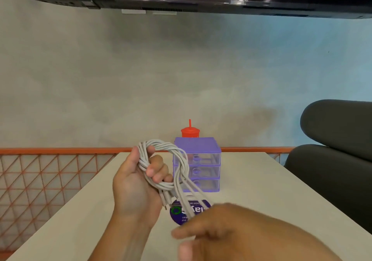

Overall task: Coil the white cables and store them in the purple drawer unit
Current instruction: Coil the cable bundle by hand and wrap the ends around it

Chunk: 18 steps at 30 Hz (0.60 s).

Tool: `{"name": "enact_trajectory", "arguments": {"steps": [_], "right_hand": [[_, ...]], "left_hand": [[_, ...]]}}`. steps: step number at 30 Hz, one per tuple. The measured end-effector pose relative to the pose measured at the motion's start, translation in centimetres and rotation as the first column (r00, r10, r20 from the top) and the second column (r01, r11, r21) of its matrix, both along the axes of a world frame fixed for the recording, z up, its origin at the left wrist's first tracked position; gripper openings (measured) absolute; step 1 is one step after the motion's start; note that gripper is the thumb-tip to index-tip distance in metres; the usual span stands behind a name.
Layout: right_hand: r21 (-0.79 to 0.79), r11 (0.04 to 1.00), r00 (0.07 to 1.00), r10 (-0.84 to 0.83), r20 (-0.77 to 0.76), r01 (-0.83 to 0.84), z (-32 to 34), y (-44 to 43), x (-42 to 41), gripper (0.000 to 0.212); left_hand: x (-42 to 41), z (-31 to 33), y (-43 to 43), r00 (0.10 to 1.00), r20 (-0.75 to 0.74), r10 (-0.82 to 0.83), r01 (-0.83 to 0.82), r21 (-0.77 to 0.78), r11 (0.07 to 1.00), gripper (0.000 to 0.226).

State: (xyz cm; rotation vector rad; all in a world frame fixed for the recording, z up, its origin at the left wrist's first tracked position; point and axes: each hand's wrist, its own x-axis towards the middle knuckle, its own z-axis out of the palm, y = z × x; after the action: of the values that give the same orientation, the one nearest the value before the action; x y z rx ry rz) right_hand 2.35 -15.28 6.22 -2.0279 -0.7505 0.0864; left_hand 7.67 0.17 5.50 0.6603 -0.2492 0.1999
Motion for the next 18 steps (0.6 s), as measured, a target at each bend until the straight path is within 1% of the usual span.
{"name": "enact_trajectory", "arguments": {"steps": [1, 2, 4, 5, 6, 7, 8, 9, 10, 11, 12, 13, 14, 15, 16, 17, 18], "right_hand": [[0.087, 0.996, 0.994, -0.009, -0.106, 0.018, 1.3, -0.1, -0.3, 0.014], [0.165, 0.985, 0.983, -0.013, -0.183, 0.044, 1.9, -0.4, 0.0, 0.017], [0.301, 0.949, 0.986, -0.041, -0.162, 0.089, 1.8, -1.2, 1.1, 0.022], [0.364, 0.925, 0.982, -0.051, -0.18, 0.114, 1.3, -1.7, 1.7, 0.018], [0.426, 0.903, 0.967, 0.063, -0.247, 0.05, 1.0, -1.9, 2.3, 0.014], [0.518, 0.852, 0.898, 0.288, -0.334, -0.08, 0.8, -2.0, 2.6, 0.014], [0.652, 0.739, 0.807, 0.483, -0.339, -0.168, 0.7, -2.2, 3.1, 0.018], [0.751, 0.637, 0.791, 0.546, -0.277, -0.176, 0.7, -2.4, 3.2, 0.023], [0.809, 0.573, 0.802, 0.54, -0.255, -0.129, 0.7, -2.7, 3.7, 0.02], [0.853, 0.52, 0.804, 0.527, -0.274, -0.05, 0.6, -3.0, 4.2, 0.015], [0.868, 0.495, 0.859, 0.423, -0.289, 0.048, 0.6, -3.1, 4.7, 0.019], [0.834, 0.533, 0.942, 0.189, -0.278, 0.139, 0.5, -3.0, 5.0, 0.032], [0.754, 0.628, 0.975, -0.037, -0.218, 0.192, 0.4, -2.9, 4.9, 0.045], [0.67, 0.7, 0.967, -0.218, -0.129, 0.247, -0.2, -2.6, 5.2, 0.053], [0.597, 0.746, 0.939, -0.341, -0.037, 0.294, -0.7, -2.1, 5.6, 0.055], [0.57, 0.752, 0.911, -0.412, 0.015, 0.331, -1.1, -1.6, 5.9, 0.049], [0.558, 0.763, 0.908, -0.417, 0.043, 0.325, -1.6, -1.2, 6.2, 0.037]], "left_hand": [[-0.1, 0.0, -0.1, 1.0, -0.004, -0.015, 0.015, 0.005, 1.0, 0.037], [-0.1, -0.1, -0.2, 1.0, -0.007, -0.023, 0.023, 0.011, 1.0, 0.038], [-0.1, -0.1, -0.6, 1.0, -0.008, -0.016, 0.016, 0.045, 0.999, 0.039], [-0.1, -0.2, -0.8, 1.0, -0.01, -0.007, 0.008, 0.063, 0.998, 0.04], [0.0, -0.3, -0.9, 1.0, -0.015, 0.002, -0.001, 0.077, 0.997, 0.04], [0.1, -0.4, -1.0, 1.0, -0.024, 0.012, -0.01, 0.088, 0.996, 0.04], [0.2, -0.4, -1.0, 0.999, -0.034, 0.019, -0.016, 0.097, 0.995, 0.04], [0.3, -0.5, -0.9, 0.999, -0.039, 0.023, -0.019, 0.103, 0.995, 0.04], [0.4, -0.6, -0.9, 0.999, -0.041, 0.027, -0.022, 0.106, 0.994, 0.04], [0.5, -0.6, -0.9, 0.999, -0.04, 0.027, -0.022, 0.107, 0.994, 0.04], [0.5, -0.7, -1.0, 0.999, -0.035, 0.016, -0.012, 0.106, 0.994, 0.039], [0.5, -0.8, -1.0, 1.0, -0.022, -0.007, 0.01, 0.101, 0.995, 0.039], [0.4, -0.8, -1.1, 0.999, -0.008, -0.036, 0.037, 0.095, 0.995, 0.038], [0.2, -0.8, -1.3, 0.998, 0.004, -0.067, 0.067, 0.09, 0.994, 0.036], [0.0, -0.8, -1.6, 0.995, 0.016, -0.099, 0.097, 0.085, 0.992, 0.035], [-0.2, -0.8, -1.8, 0.991, 0.027, -0.13, 0.128, 0.08, 0.989, 0.034], [-0.5, -0.8, -2.1, 0.987, 0.032, -0.156, 0.153, 0.079, 0.985, 0.033]]}}
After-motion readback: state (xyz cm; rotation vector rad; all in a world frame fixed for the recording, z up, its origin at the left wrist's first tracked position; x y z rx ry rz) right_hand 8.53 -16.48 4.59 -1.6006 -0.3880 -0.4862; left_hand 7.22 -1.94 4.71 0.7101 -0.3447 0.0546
